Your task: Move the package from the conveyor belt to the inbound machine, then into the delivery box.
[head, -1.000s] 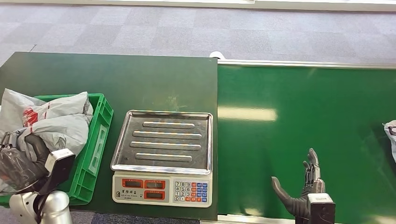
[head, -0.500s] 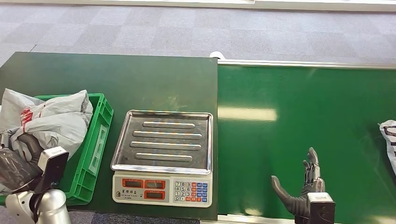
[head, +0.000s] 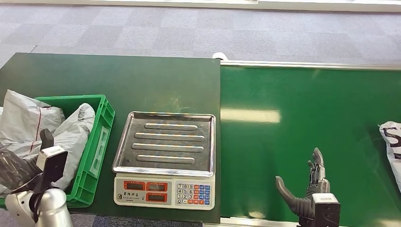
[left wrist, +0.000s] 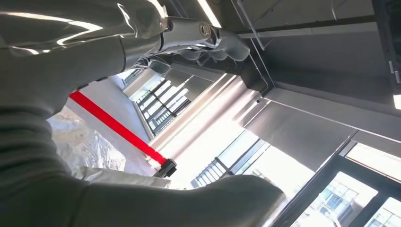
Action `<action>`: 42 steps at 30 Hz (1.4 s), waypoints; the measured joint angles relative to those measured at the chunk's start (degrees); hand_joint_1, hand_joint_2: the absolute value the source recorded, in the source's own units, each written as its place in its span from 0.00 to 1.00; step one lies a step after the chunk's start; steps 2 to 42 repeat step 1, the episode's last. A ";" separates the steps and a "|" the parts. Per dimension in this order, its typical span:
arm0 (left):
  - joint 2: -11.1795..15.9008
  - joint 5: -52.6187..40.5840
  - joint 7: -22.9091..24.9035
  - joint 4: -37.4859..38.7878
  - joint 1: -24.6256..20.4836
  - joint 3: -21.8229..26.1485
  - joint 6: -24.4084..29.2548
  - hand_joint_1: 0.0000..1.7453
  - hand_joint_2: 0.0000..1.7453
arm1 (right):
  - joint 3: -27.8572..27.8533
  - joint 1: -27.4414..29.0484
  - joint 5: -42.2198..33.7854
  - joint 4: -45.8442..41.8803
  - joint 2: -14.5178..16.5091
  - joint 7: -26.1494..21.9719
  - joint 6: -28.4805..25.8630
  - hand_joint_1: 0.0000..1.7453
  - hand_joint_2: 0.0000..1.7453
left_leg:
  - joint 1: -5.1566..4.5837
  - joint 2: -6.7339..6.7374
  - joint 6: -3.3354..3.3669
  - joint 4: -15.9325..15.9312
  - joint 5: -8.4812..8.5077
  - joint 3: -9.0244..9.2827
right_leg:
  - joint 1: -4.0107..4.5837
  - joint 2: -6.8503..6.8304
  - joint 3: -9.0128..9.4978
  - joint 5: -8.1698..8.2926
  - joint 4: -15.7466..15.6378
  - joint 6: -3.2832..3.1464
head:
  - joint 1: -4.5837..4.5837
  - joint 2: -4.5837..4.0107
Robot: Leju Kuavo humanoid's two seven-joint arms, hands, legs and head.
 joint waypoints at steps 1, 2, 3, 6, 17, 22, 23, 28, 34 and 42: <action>0.00 -0.23 0.00 0.00 -0.03 0.01 0.00 0.00 0.00 | -0.01 -0.04 0.00 0.00 0.00 0.03 0.00 0.00 1.00 | 0.00 0.00 0.00 0.00 0.00 0.00 | 0.00 0.00 0.00 0.00 0.00 0.00 | 0.00 0.00; 0.00 -0.23 0.00 0.00 -0.03 0.01 0.00 0.00 0.00 | -0.01 -0.04 0.00 0.00 0.00 0.03 0.00 0.00 1.00 | 0.00 0.00 0.00 0.00 0.00 0.00 | 0.00 0.00 0.00 0.00 0.00 0.00 | 0.00 0.00; 0.00 -0.23 0.00 0.00 -0.03 0.01 0.00 0.00 0.00 | -0.01 -0.04 0.00 0.00 0.00 0.03 0.00 0.00 1.00 | 0.00 0.00 0.00 0.00 0.00 0.00 | 0.00 0.00 0.00 0.00 0.00 0.00 | 0.00 0.00; 0.00 -0.23 0.00 0.00 -0.03 0.01 0.00 0.00 0.00 | -0.01 -0.04 0.00 0.00 0.00 0.03 0.00 0.00 1.00 | 0.00 0.00 0.00 0.00 0.00 0.00 | 0.00 0.00 0.00 0.00 0.00 0.00 | 0.00 0.00; 0.00 -0.23 0.00 0.00 -0.03 0.01 0.00 0.00 0.00 | -0.01 -0.04 0.00 0.00 0.00 0.03 0.00 0.00 1.00 | 0.00 0.00 0.00 0.00 0.00 0.00 | 0.00 0.00 0.00 0.00 0.00 0.00 | 0.00 0.00; 0.00 -0.23 0.00 0.00 -0.03 0.01 0.00 0.00 0.00 | -0.01 -0.04 0.00 0.00 0.00 0.03 0.00 0.00 1.00 | 0.00 0.00 0.00 0.00 0.00 0.00 | 0.00 0.00 0.00 0.00 0.00 0.00 | 0.00 0.00; 0.00 -0.23 0.00 0.00 -0.03 0.01 0.00 0.00 0.00 | -0.01 -0.04 0.00 0.00 0.00 0.03 0.00 0.00 1.00 | 0.00 0.00 0.00 0.00 0.00 0.00 | 0.00 0.00 0.00 0.00 0.00 0.00 | 0.00 0.00; 0.00 -0.23 0.00 0.00 -0.03 0.01 0.00 0.00 0.00 | -0.01 -0.04 0.00 0.00 0.00 0.03 0.00 0.00 1.00 | 0.00 0.00 0.00 0.00 0.00 0.00 | 0.00 0.00 0.00 0.00 0.00 0.00 | 0.00 0.00; 0.00 -0.23 0.00 0.00 -0.03 0.01 0.00 0.00 0.00 | -0.01 -0.04 0.00 0.00 0.00 0.03 0.00 0.00 1.00 | 0.00 0.00 0.00 0.00 0.00 0.00 | 0.00 0.00 0.00 0.00 0.00 0.00 | 0.00 0.00; 0.00 -0.23 0.00 0.00 -0.03 0.01 0.00 0.00 0.00 | -0.01 -0.04 0.00 0.00 0.00 0.03 0.00 0.00 1.00 | 0.00 0.00 0.00 0.00 0.00 0.00 | 0.00 0.00 0.00 0.00 0.00 0.00 | 0.00 0.00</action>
